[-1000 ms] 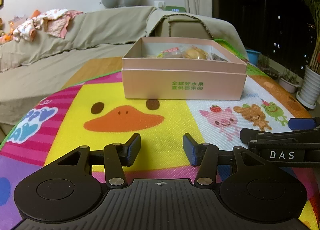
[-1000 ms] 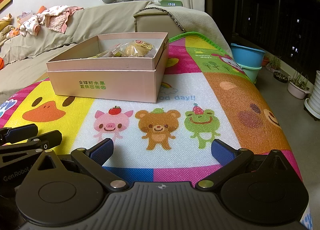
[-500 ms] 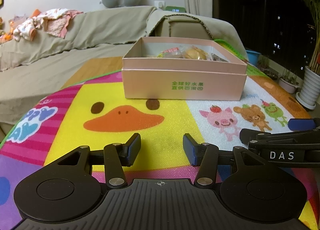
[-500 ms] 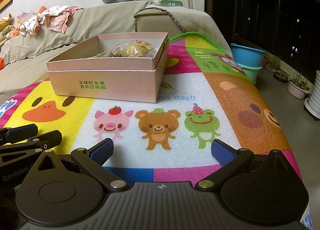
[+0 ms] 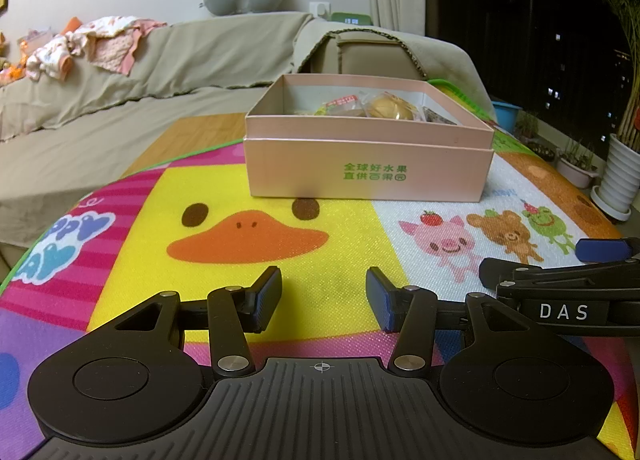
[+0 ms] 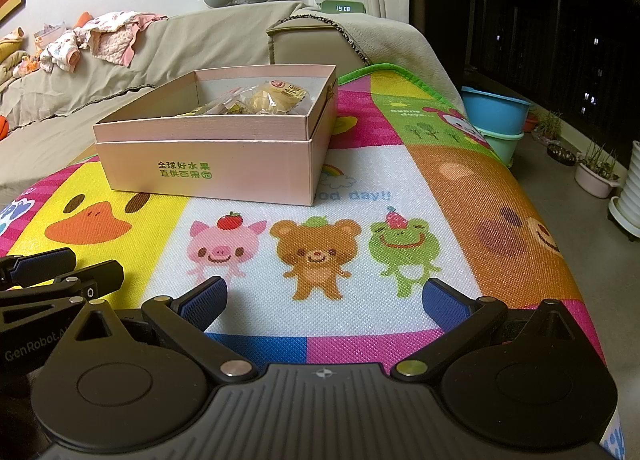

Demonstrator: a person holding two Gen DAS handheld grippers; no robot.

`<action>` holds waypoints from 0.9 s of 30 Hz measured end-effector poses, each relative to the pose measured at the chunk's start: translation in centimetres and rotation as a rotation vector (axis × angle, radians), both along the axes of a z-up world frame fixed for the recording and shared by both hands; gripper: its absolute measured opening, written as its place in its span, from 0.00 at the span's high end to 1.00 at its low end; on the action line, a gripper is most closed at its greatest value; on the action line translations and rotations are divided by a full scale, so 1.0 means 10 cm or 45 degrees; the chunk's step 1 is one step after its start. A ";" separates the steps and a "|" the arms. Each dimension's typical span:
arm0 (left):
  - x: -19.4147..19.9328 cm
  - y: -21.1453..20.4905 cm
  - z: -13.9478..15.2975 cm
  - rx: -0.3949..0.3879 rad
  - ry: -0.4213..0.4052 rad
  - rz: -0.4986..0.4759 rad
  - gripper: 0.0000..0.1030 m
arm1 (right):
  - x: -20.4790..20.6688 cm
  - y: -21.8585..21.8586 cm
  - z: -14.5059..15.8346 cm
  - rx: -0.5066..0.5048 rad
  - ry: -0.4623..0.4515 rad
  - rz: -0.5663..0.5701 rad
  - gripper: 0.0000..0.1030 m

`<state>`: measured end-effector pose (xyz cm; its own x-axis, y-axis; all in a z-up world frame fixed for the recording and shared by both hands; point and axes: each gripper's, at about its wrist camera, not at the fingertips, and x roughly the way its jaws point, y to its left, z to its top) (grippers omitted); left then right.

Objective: Organize objects

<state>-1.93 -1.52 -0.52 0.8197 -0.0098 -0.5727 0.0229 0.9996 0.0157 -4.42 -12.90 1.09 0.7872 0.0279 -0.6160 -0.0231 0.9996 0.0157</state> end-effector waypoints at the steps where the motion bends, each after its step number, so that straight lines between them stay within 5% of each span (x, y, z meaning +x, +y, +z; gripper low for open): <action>1: 0.00 0.00 0.00 -0.001 0.000 0.000 0.49 | 0.00 0.00 0.00 0.000 0.000 0.000 0.00; 27: -0.02 0.01 0.01 -0.030 0.002 -0.002 0.49 | 0.00 0.00 0.00 0.000 0.000 0.000 0.00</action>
<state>-2.09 -1.41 -0.40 0.8190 -0.0245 -0.5732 0.0243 0.9997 -0.0080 -4.41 -12.90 1.07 0.7872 0.0279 -0.6160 -0.0230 0.9996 0.0160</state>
